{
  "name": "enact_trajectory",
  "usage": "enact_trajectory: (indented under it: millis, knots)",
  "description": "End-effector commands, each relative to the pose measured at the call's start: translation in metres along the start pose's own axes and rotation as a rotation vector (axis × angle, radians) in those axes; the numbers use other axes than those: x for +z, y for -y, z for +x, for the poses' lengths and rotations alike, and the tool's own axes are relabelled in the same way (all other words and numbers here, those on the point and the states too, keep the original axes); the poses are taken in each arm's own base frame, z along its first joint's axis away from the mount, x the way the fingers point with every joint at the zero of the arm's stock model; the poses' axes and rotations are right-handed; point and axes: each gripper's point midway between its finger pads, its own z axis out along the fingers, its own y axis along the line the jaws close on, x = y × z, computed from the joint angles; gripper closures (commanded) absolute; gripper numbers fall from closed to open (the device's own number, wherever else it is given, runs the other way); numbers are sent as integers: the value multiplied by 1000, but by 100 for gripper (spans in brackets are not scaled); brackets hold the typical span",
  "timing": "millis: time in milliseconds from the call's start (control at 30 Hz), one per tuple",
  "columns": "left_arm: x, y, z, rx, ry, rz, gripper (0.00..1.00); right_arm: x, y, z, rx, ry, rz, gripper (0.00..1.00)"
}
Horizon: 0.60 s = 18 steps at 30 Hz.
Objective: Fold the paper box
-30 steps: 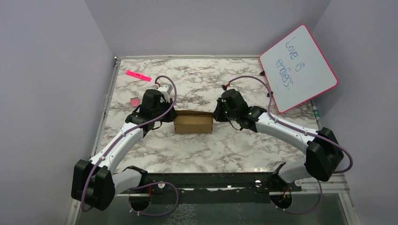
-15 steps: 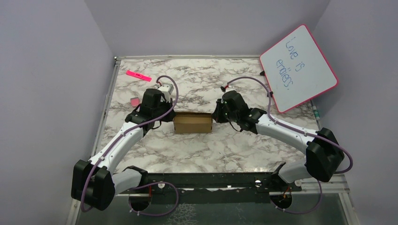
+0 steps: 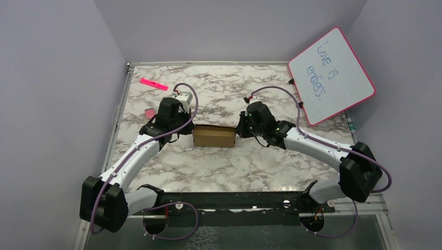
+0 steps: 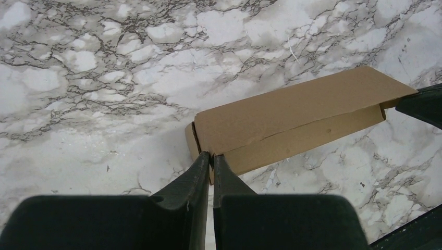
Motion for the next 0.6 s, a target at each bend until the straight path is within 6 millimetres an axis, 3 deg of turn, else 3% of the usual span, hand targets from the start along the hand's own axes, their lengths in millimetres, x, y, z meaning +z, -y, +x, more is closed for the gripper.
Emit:
enact_trajectory:
  millis: [0,333,433,567]
  knots:
    - [3,2,15,-60,-30,8,92,-2,3,14,-26,-39,-11,99]
    - [3,-1,40,-186,-3,-4,92,-1,2,27,-32,-29,-62,99]
    - [-3,0,34,-205,35,-3,86,-3,2,25,-33,-1,-77,99]
    - [-17,2,21,-243,111,-8,69,-6,0,21,-34,35,-94,99]
